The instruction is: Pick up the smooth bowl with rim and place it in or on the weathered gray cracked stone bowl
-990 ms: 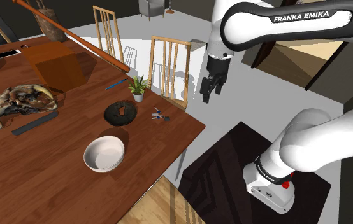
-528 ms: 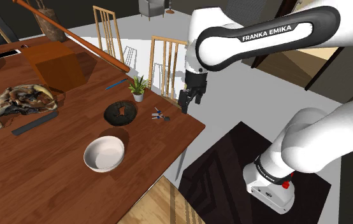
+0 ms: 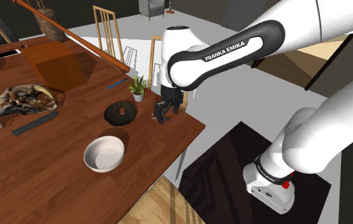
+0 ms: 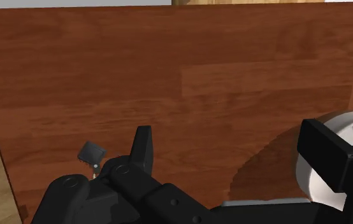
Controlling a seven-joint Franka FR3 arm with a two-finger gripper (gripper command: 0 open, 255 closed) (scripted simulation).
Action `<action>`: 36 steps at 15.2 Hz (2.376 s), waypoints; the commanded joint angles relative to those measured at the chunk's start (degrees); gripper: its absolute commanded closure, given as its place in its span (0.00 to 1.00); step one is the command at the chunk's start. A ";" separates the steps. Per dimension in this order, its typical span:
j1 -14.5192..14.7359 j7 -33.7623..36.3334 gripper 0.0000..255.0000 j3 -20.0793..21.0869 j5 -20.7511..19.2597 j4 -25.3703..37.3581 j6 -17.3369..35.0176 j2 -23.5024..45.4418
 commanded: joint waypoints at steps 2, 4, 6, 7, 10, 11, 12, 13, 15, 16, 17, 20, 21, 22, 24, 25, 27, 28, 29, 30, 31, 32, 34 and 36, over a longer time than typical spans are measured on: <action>0.92 2.41 0.00 1.72 -0.98 3.04 4.40 6.04; 1.61 4.20 0.00 2.58 -2.18 5.55 6.79 10.12; 2.43 6.10 0.00 3.21 -3.70 8.33 8.90 14.23; 2.90 7.09 0.00 3.43 -4.56 9.83 9.84 16.29; 4.67 10.05 0.00 3.62 -7.34 14.72 12.17 22.45; 5.36 11.01 0.00 3.56 -8.30 16.49 12.79 24.49; 6.09 11.94 0.00 3.44 -9.24 18.34 13.32 26.53; 6.87 12.83 0.00 3.27 -10.16 20.26 13.77 28.56; 8.51 14.50 0.00 2.81 -11.90 24.34 14.42 32.62; 9.37 15.26 0.00 2.54 -12.71 26.49 14.63 34.64; 10.10 15.84 0.00 2.27 -13.32 28.32 14.75 36.29; 10.62 16.16 0.00 1.90 -13.81 28.54 16.32 38.09; 10.79 16.27 0.00 1.78 -13.98 28.64 16.83 38.71; 10.96 16.38 0.00 1.66 -14.15 28.75 17.33 39.33; 11.31 16.59 0.00 1.40 -14.48 29.01 18.33 40.58; 11.41 16.66 0.00 1.32 -14.58 29.08 18.62 40.94; 11.41 16.65 0.00 1.32 -14.57 29.09 18.61 40.95; 11.41 16.65 0.00 1.32 -14.57 29.10 18.61 40.95; 11.41 16.65 0.00 1.32 -14.57 29.10 18.61 40.95; 11.41 16.65 0.00 1.32 -14.57 29.10 18.61 40.95; 11.41 16.65 0.00 1.32 -14.57 29.10 18.61 40.95; 11.41 16.65 0.00 1.33 -14.57 29.09 18.60 40.94; 11.41 16.65 1.00 1.33 -14.57 29.09 18.60 40.94; 11.41 16.65 1.00 1.33 -14.57 29.09 18.60 40.94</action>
